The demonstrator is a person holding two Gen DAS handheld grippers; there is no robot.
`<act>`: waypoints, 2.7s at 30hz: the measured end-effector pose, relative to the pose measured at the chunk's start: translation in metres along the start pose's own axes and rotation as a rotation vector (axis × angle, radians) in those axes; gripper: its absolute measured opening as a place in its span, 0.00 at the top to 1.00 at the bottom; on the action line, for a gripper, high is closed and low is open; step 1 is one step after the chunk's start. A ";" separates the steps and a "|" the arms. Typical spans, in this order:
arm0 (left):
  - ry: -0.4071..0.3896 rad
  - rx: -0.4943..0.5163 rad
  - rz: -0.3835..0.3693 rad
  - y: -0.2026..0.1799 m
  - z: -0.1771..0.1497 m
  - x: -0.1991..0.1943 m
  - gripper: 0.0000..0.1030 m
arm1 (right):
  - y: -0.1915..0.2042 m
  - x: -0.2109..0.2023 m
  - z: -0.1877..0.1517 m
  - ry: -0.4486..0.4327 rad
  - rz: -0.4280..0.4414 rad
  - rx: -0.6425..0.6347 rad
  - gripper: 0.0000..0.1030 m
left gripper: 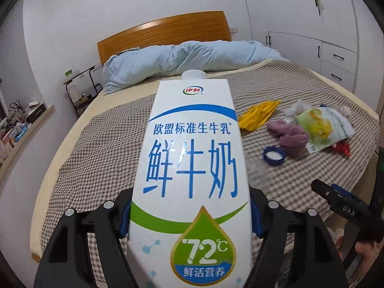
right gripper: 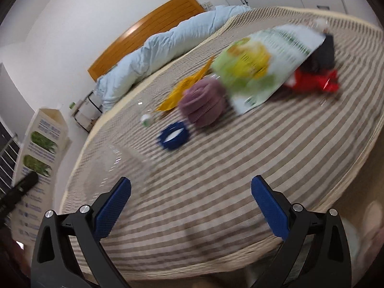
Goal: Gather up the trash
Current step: 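Grasp the clear plastic clamshell box with the right tool while the left holds the carton, then carry the milk carton and clamshell box toward the floor trash bin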
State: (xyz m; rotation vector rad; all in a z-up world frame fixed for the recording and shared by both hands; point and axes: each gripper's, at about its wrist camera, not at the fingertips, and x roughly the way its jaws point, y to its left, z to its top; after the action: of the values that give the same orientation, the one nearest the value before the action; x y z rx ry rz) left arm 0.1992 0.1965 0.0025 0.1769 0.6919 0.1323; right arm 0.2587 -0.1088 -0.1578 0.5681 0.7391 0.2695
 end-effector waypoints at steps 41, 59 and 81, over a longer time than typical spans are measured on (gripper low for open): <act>-0.048 -0.072 -0.025 0.076 -0.030 0.063 0.32 | 0.097 0.103 -0.023 -0.226 0.054 0.497 0.47; -0.111 -0.017 -0.020 0.031 -0.011 0.016 0.32 | 0.062 0.041 -0.002 -0.290 0.098 0.400 0.48; -0.158 0.022 -0.079 -0.058 -0.016 -0.076 0.32 | -0.009 -0.106 0.014 -0.353 0.081 0.165 0.48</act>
State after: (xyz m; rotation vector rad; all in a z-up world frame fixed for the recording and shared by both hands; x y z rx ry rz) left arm 0.1352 0.1286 0.0259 0.1784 0.5421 0.0347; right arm 0.1930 -0.1668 -0.0953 0.7802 0.3981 0.1773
